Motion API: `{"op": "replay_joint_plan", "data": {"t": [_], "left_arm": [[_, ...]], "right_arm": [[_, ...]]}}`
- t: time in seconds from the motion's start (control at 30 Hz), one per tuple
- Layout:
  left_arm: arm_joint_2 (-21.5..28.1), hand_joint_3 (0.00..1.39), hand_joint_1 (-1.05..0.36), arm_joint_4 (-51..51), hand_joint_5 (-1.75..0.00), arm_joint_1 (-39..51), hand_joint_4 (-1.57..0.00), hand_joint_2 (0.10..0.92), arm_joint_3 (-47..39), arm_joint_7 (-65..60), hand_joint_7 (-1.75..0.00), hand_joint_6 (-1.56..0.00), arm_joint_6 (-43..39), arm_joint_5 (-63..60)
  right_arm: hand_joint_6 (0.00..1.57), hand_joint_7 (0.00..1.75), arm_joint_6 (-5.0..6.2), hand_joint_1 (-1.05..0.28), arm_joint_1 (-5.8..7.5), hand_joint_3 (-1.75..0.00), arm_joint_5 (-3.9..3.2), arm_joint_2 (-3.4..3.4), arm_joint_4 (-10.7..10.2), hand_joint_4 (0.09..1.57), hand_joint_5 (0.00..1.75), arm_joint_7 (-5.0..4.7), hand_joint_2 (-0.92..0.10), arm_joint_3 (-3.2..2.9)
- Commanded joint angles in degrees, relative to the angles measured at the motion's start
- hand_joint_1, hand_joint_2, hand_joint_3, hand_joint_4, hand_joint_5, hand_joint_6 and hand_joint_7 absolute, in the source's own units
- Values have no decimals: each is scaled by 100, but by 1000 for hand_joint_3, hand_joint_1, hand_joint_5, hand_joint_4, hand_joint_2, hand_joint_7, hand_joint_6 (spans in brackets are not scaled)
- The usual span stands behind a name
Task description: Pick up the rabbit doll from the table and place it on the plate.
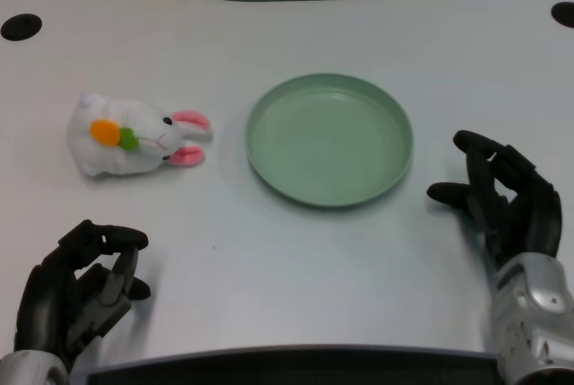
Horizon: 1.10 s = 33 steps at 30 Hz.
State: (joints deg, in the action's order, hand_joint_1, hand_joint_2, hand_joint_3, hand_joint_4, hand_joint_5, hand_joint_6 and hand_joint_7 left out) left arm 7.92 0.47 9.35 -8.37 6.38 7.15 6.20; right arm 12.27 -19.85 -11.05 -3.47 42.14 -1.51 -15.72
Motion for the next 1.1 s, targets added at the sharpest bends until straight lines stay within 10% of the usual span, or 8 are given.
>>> {"op": "replay_joint_plan", "data": {"t": [0.03,0.33,1.1], "left_arm": [[34,577,-437,9,-1746,33,-436,921,-12,49,-1415,-412,29,18],[-8,569,-437,49,-1746,18,-434,921,-52,52,-1404,-428,43,52],[635,609,-478,-901,-1744,-377,-364,921,-109,463,-1335,-396,-1684,-397]], "right_arm": [[786,509,43,-311,-56,-257,-26,13,33,803,1071,6,-921,-19],[795,507,64,-314,-15,-248,75,18,-30,782,1058,-93,-921,43],[783,507,-39,-308,-6,-263,76,55,-140,795,1081,-128,-921,55]]}}
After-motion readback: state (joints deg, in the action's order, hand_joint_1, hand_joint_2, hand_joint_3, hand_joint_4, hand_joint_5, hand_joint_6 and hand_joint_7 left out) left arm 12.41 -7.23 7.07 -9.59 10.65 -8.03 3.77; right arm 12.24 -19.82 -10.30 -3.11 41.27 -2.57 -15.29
